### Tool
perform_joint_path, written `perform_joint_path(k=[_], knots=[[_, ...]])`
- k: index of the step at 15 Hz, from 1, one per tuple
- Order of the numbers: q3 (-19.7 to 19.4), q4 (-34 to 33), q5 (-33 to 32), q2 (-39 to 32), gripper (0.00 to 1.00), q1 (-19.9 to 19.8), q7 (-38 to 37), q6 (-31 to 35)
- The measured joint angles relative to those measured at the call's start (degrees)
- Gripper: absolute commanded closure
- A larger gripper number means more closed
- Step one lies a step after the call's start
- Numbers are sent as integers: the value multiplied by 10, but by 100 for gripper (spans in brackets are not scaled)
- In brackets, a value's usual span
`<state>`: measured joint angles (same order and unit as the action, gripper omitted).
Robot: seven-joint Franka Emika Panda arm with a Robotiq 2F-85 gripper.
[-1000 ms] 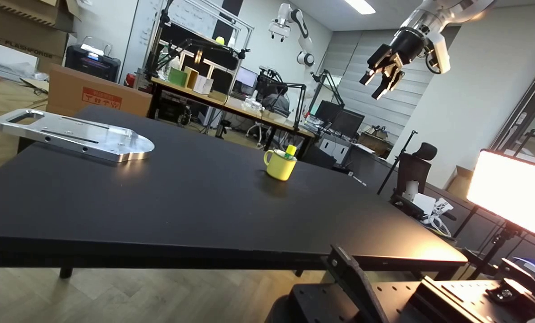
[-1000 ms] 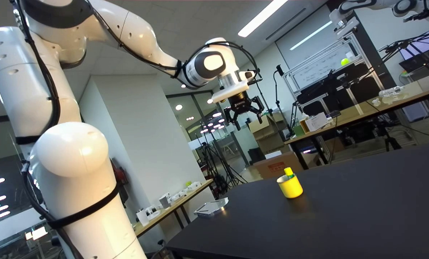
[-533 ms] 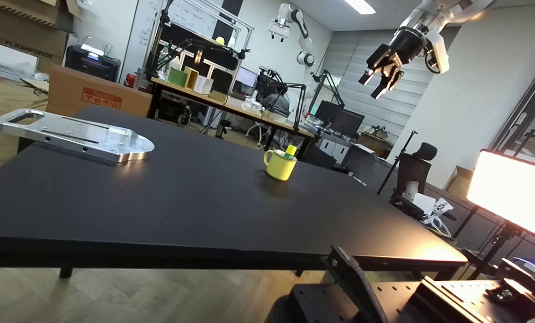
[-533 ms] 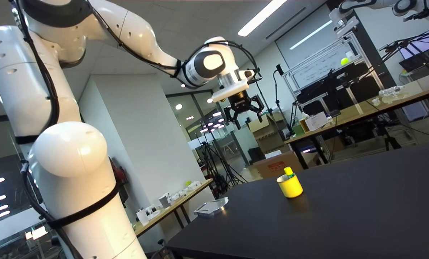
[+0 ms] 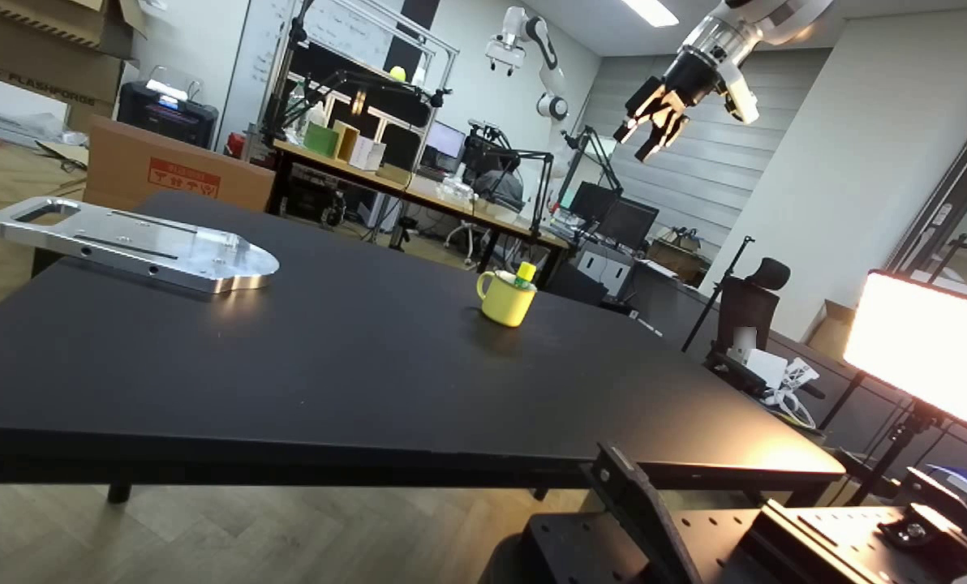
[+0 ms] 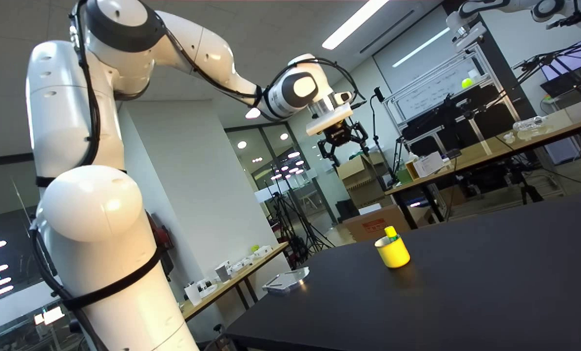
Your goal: Remove the glue stick from the yellow mug
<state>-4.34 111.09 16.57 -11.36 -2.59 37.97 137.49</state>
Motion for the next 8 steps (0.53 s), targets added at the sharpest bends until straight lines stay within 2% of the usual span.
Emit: perform_joint_path(k=[8], knots=[[54, -189, -35, -163, 0, -28, 11, 6]])
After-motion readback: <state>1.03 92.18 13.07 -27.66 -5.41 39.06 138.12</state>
